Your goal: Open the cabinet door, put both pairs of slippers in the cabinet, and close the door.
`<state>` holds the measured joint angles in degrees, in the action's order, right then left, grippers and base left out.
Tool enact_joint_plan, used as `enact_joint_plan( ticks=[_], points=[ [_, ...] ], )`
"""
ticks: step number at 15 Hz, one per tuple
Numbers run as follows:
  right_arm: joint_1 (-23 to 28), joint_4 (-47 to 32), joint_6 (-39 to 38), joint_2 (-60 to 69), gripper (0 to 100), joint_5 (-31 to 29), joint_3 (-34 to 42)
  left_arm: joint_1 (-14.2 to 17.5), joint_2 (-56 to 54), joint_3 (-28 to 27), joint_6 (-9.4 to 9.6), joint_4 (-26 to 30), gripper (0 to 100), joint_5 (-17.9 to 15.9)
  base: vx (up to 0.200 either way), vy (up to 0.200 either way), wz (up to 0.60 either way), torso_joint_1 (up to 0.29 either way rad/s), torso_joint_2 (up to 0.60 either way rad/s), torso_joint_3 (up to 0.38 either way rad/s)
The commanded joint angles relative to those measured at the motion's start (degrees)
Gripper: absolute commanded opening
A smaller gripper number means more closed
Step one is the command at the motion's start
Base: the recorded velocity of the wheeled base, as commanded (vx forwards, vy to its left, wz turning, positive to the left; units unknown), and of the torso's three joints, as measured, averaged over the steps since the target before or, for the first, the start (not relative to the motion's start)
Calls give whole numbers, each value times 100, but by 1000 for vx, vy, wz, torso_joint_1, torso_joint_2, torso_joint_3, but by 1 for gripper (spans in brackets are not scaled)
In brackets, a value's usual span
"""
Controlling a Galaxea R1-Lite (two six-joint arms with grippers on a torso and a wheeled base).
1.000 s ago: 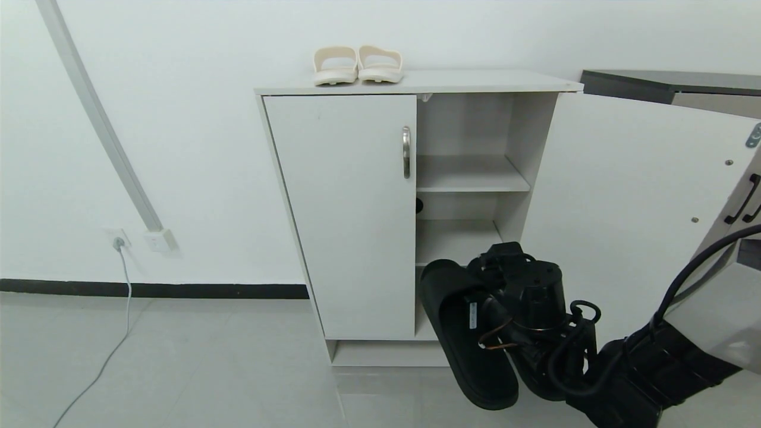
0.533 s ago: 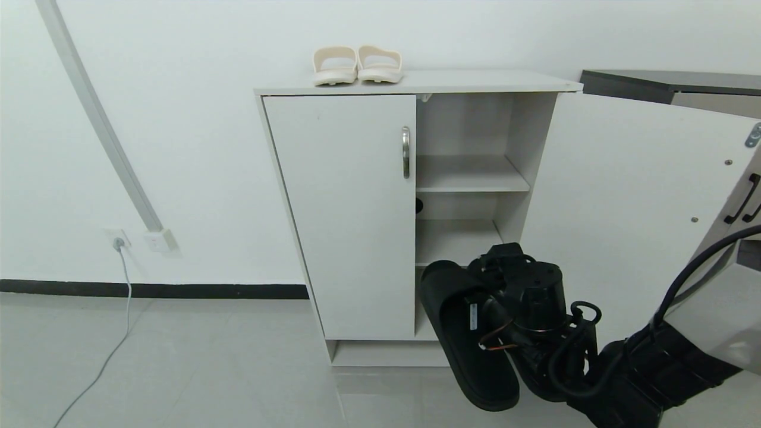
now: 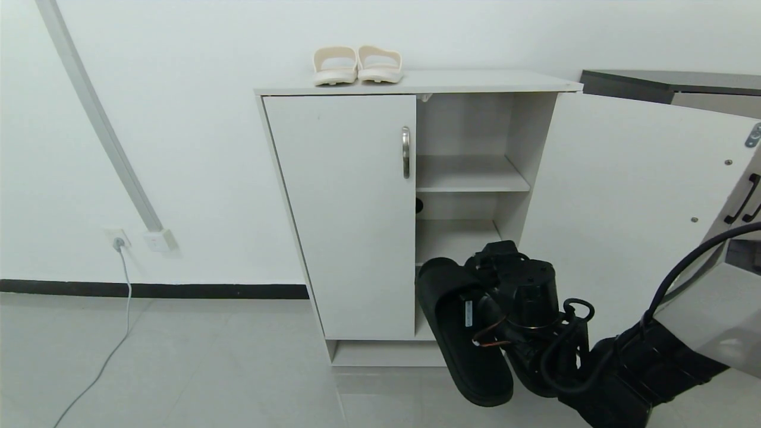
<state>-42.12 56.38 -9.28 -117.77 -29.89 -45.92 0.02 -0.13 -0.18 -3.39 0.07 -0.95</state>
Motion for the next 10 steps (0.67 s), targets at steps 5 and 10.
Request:
enact_joint_plan(
  ticks=[5, 10],
  points=[
    [11, -1261, -769, -396, 0, -606, -1112, 6, 13, 1, -13, 1, 0, 25, 0, 0, 0, 0, 0, 0],
    [2, -1560, -997, -492, 0, -720, -1235, 6, 13, 1, -30, 1, 0, 34, 0, -200, 0, 1, 3, 2]
  ],
)
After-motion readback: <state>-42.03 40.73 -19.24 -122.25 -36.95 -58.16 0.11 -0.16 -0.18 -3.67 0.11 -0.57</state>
